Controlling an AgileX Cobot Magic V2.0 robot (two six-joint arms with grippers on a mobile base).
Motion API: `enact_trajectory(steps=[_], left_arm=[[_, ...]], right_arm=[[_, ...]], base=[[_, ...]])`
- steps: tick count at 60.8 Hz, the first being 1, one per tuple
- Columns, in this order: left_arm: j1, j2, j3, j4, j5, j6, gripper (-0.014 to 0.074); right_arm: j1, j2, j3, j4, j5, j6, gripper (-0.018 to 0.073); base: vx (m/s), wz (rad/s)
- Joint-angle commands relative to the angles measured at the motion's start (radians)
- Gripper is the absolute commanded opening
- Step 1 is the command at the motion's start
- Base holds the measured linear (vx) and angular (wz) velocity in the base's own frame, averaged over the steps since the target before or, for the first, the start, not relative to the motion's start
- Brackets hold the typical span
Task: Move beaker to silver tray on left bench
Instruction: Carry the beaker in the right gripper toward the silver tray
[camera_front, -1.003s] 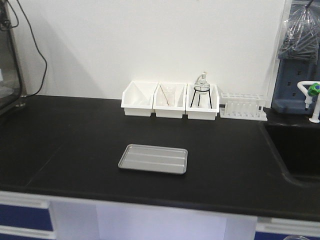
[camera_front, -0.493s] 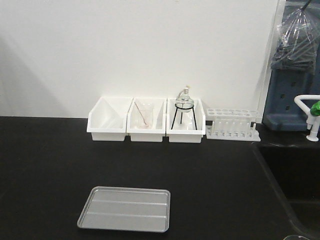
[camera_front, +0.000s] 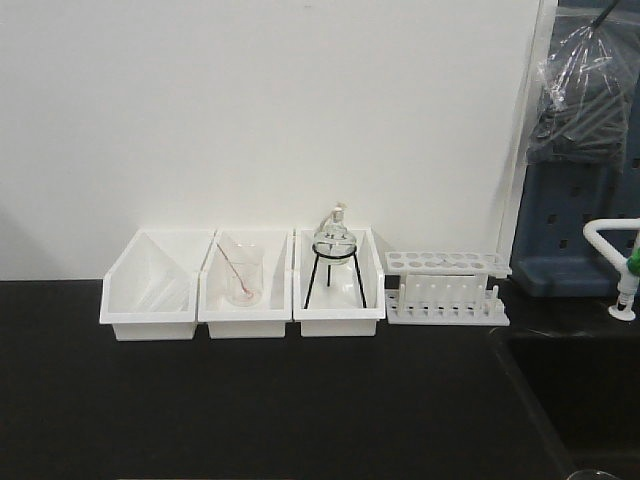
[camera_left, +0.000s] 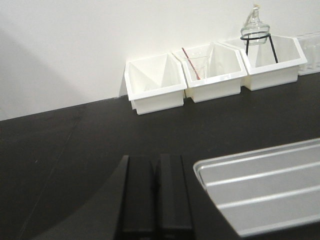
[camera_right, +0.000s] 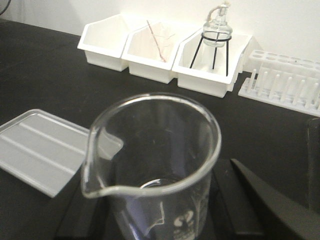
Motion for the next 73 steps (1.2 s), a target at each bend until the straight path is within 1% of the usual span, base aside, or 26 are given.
enact_trajectory(steps=[1,19,57,62,65,73], left_arm=[[-0.006,-0.008,0.02,-0.005,-0.078,-0.006,0.0001],[-0.006,-0.008,0.02,-0.005,-0.078,-0.006,0.0001],[-0.006,-0.008,0.02,-0.005,-0.078,-0.006,0.0001],[-0.006,-0.008,0.02,-0.005,-0.078,-0.006,0.0001],[-0.006,-0.008,0.02,-0.005,-0.078,-0.006,0.0001],[-0.006,-0.008,0.02,-0.005,-0.078,-0.006,0.0001]], right_arm=[[-0.004,0.001,-0.029,-0.014,-0.079,-0.011,-0.0012],[-0.004,0.001,-0.029,-0.014,-0.079,-0.011,-0.0012],[-0.004,0.001,-0.029,-0.01,-0.092,-0.011,-0.0011],[-0.004,0.007,-0.029,-0.011,-0.148,-0.011,-0.0011],[-0.004,0.028,-0.029,-0.011,-0.209,-0.011,-0.0011],[-0.004,0.203,-0.034,-0.015,-0.456,-0.012,-0.0011]], base=[[0.26,-0.08],[0.16,-0.03],[0.01,0.01],[0.0,0.0],[0.0,0.0],[0.0,0.0]])
